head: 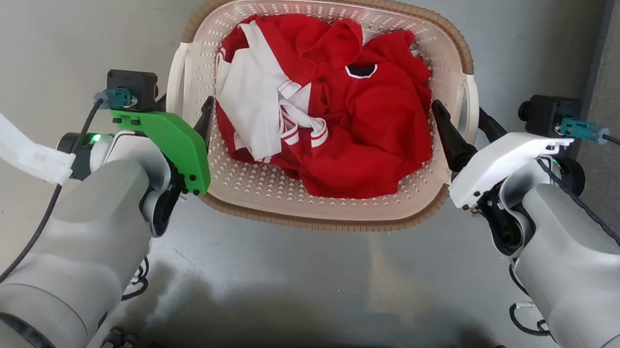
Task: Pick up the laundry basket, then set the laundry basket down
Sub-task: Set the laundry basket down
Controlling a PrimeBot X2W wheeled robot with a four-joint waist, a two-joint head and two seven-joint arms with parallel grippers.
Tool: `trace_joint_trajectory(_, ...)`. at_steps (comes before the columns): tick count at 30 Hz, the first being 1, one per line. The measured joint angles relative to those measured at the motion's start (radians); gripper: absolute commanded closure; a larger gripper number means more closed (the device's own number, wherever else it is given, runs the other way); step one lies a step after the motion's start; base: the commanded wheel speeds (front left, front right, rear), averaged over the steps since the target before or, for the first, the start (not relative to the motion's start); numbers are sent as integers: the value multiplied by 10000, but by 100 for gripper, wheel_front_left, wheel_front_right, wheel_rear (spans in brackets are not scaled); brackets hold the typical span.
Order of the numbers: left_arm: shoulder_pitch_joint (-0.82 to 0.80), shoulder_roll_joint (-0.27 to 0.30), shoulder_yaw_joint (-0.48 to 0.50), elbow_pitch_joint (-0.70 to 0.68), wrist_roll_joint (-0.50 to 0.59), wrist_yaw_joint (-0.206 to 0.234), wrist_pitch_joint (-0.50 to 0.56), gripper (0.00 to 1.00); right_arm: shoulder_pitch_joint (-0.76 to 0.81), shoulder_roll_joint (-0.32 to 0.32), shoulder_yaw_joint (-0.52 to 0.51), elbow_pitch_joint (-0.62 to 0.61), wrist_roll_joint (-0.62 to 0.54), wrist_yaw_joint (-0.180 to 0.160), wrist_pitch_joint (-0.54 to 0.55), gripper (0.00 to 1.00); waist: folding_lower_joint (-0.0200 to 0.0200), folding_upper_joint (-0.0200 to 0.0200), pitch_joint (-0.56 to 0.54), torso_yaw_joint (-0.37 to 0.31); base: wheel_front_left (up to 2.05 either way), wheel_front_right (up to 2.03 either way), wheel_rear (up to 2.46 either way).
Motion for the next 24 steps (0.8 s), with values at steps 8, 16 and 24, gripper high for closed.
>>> trace_joint_trajectory(8, 8, 2, -12, 337, -71, 132, -104, 0, -12, 4, -25, 389, 268, 0, -10, 0, -1, 0, -325, -55, 0, 0, 0)
trace_joint_trajectory(16, 157, 0, 234, 476, -176, 81, -353, 0, 12, 44, -119, 516, 489, 0, -54, 0, -1, 0, -1027, -145, 0, 0, 0)
trace_joint_trajectory(24, 443, 40, 520, 138, -75, -228, -397, 0, 81, 6, -69, 395, 500, 0, -98, 0, -1, 0, -1996, -240, 0, 0, 0)
